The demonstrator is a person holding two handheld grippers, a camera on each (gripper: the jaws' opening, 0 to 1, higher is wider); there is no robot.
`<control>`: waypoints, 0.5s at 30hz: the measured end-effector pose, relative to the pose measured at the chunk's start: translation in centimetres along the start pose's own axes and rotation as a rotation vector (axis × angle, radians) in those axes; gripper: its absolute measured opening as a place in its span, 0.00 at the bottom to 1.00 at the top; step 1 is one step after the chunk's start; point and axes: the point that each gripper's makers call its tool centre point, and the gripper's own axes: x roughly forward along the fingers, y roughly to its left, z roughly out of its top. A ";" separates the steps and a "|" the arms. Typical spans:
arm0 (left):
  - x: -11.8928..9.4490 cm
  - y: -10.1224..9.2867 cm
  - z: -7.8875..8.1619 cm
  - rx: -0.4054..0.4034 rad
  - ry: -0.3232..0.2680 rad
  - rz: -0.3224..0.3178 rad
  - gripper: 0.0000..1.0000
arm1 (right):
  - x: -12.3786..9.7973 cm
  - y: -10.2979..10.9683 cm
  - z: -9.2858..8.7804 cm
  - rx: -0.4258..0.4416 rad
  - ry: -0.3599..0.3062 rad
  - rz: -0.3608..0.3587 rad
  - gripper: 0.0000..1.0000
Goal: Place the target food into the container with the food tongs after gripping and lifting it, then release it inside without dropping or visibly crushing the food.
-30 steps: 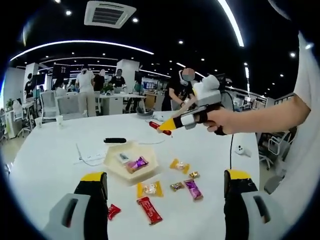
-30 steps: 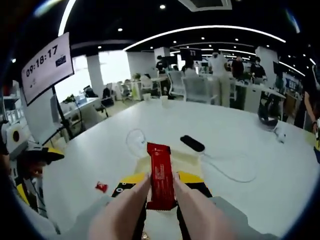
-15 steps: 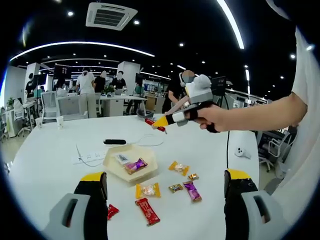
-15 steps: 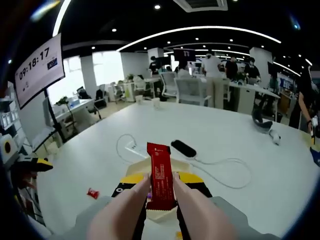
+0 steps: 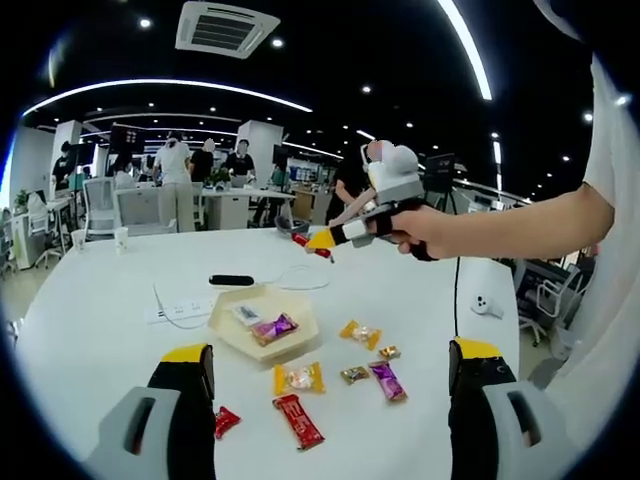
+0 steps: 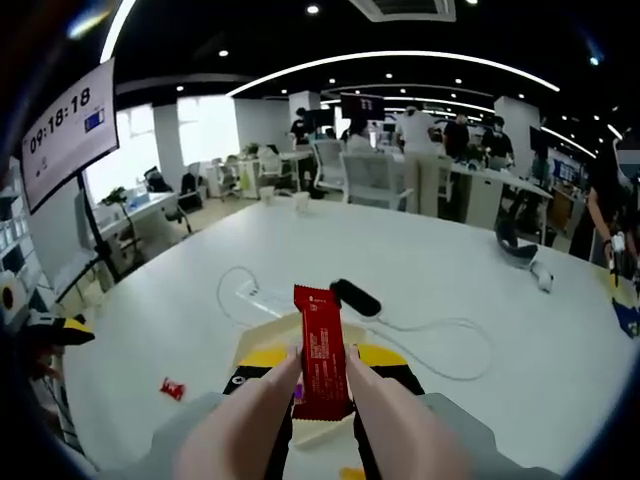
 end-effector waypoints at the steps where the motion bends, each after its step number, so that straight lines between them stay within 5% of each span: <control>1: 0.0 0.1 -0.1 -0.002 0.002 0.002 0.98 | 0.2 -0.3 0.1 0.001 -0.001 -0.004 0.22; 15: 0.3 1.0 -0.8 -0.022 0.019 0.004 0.99 | 1.7 -1.4 -1.1 0.024 0.029 -0.054 0.22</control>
